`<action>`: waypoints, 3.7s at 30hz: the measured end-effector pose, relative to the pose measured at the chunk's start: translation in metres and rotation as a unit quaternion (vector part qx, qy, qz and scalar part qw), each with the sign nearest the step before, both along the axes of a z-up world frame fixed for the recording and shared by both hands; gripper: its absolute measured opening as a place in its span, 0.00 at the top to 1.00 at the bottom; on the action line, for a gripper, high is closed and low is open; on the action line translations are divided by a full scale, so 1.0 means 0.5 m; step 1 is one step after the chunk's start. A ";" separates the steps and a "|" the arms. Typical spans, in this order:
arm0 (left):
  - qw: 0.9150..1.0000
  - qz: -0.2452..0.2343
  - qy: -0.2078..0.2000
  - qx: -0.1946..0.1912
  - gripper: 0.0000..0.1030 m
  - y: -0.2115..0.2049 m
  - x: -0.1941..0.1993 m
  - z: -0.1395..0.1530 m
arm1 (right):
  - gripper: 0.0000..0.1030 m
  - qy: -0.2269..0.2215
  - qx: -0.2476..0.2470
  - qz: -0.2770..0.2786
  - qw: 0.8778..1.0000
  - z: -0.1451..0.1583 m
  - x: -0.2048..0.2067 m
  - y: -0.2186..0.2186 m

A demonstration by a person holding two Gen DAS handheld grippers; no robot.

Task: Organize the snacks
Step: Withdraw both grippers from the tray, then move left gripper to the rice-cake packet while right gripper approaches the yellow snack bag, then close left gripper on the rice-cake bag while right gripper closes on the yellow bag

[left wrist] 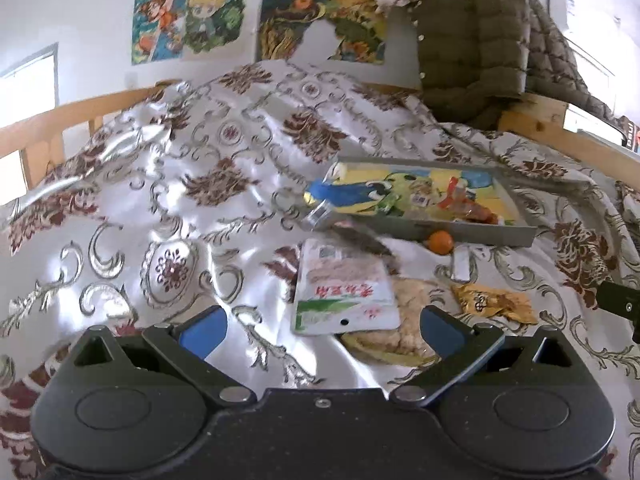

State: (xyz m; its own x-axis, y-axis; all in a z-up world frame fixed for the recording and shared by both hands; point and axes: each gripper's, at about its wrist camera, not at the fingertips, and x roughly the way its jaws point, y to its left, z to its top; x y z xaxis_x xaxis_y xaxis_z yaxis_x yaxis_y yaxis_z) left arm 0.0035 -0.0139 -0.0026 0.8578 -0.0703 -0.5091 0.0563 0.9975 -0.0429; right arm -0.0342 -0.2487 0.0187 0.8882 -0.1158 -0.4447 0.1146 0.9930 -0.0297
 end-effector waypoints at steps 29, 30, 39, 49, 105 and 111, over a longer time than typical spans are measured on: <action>0.998 0.031 0.047 0.020 0.01 0.020 0.045 -0.034 | 0.00 0.050 0.013 0.058 0.997 -0.036 0.062 0.037; 0.998 0.031 0.049 0.021 0.01 0.019 0.049 -0.035 | 0.00 0.052 0.014 0.060 0.997 -0.037 0.064 0.036; 0.998 -0.003 0.056 0.021 0.01 -0.006 0.095 -0.043 | 0.00 0.063 -0.006 0.077 0.995 -0.054 0.104 0.025; 0.991 -0.128 0.046 0.009 0.01 -0.049 0.141 -0.041 | 0.00 0.088 -0.024 0.068 0.993 -0.096 0.155 -0.027; 0.970 -0.148 0.190 0.016 0.26 -0.090 0.277 -0.137 | 0.23 0.119 -0.067 0.258 0.956 -0.187 0.305 0.004; 0.971 -0.137 0.196 -0.006 0.27 -0.081 0.263 -0.132 | 0.37 0.138 -0.065 0.258 0.954 -0.169 0.281 0.020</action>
State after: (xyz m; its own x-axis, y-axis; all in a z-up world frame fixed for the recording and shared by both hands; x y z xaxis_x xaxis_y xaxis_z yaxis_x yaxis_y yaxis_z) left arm 0.1350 -0.0545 -0.0688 0.5470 -0.2761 -0.7903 0.2968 0.9467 -0.1253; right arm 0.1062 -0.2386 -0.0659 0.6924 0.2357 -0.6819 -0.4188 0.9009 -0.1139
